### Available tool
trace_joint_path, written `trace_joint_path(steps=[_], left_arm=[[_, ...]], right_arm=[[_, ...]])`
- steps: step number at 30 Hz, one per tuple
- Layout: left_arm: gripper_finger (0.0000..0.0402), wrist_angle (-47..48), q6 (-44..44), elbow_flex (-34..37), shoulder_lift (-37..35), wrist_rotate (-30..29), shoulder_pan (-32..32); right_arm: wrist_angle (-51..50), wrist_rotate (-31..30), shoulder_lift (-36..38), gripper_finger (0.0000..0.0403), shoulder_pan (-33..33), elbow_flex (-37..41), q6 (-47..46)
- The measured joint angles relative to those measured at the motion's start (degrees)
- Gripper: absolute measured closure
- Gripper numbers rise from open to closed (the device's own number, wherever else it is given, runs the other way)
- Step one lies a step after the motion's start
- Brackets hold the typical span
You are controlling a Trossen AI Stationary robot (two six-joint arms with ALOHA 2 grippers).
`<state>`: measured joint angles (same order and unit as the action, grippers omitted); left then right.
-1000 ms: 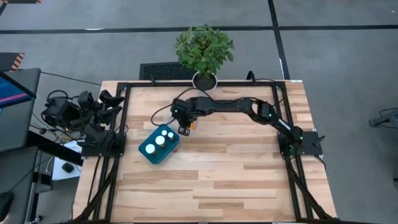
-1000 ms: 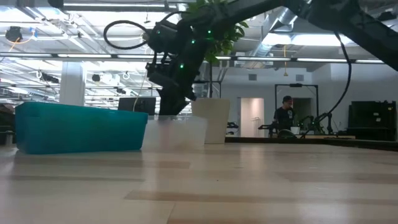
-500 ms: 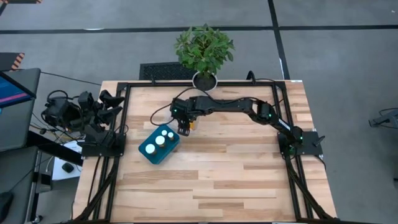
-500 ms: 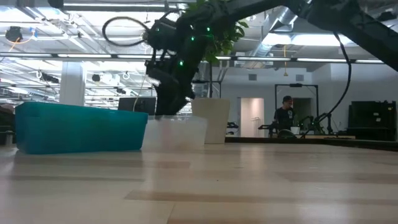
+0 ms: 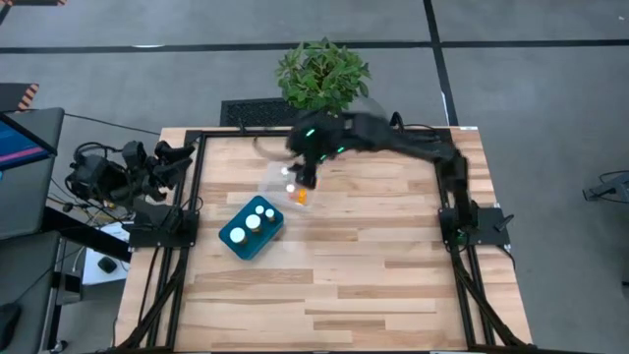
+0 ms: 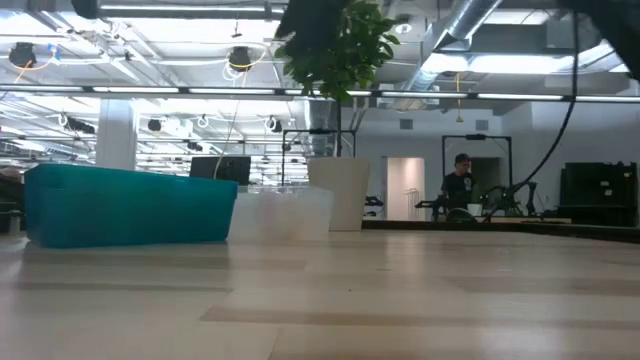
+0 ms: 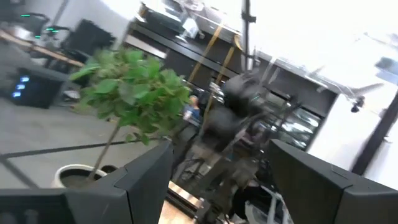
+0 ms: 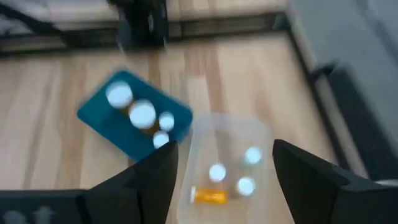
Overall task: Pick and place medicine bottles into bin by pill shape (circle, oval)
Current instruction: Return to Home Position
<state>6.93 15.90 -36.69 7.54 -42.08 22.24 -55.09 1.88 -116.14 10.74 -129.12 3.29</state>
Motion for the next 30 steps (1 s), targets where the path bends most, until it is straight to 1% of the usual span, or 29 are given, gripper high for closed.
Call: trace_joint_path(steps=[4,7,10,12,14,15,17,19,21,23,26,30], left_arm=[[0.0143,0.01,1.43,0.01,0.0,-3.44,0.0],[0.0143,0.57,1.84,0.17,0.03,-5.04,0.0],[0.0143,2.91,1.88,0.22,0.14,-5.62,0.0],[0.0143,4.04,1.99,0.26,0.16,-5.57,0.0],[0.0143,4.12,4.56,0.26,0.16,-4.06,0.0],[0.0143,4.13,4.45,0.26,0.14,-2.68,-0.01],[0.0143,3.98,0.05,0.26,0.14,2.41,-0.02],[0.0143,3.69,-4.56,0.26,0.14,8.95,-0.02],[0.0143,3.76,-5.27,0.27,-0.02,12.24,0.0],[0.0143,3.73,-5.44,0.79,-0.13,13.22,0.0],[0.0143,4.95,-4.88,3.46,-0.08,13.23,0.0],[0.0143,2.78,-1.29,8.89,-1.03,11.35,-0.01]], right_arm=[[-3.2,-0.06,9.82,0.0132,0.31,0.02,1.41],[-7.58,-0.05,17.13,0.0132,0.26,-0.02,1.54],[-13.99,-0.25,24.14,0.0132,-0.8,-0.02,3.53],[-20.54,-1.29,28.88,0.0132,-1.14,0.0,4.49],[-25.75,-3.54,33.55,0.0132,-1.92,0.06,2.93],[-26.6,-5.14,35.8,0.0132,-2.37,0.74,1.78],[-24.25,-7.53,41.13,0.0132,-3.72,4.68,0.46],[-20.96,-8.14,47.78,0.0132,-5.2,11.22,-0.98],[-14.52,-8.13,54.91,0.0132,-6.32,20.56,-2.52],[-7.8,-8.2,64.16,0.0132,-7.3,32.0,-4.19],[6.09,-8.54,78.61,0.0132,-8.06,51.47,-6.65],[23.31,-9.75,96.08,0.0132,-8.12,76.58,-12.07]])
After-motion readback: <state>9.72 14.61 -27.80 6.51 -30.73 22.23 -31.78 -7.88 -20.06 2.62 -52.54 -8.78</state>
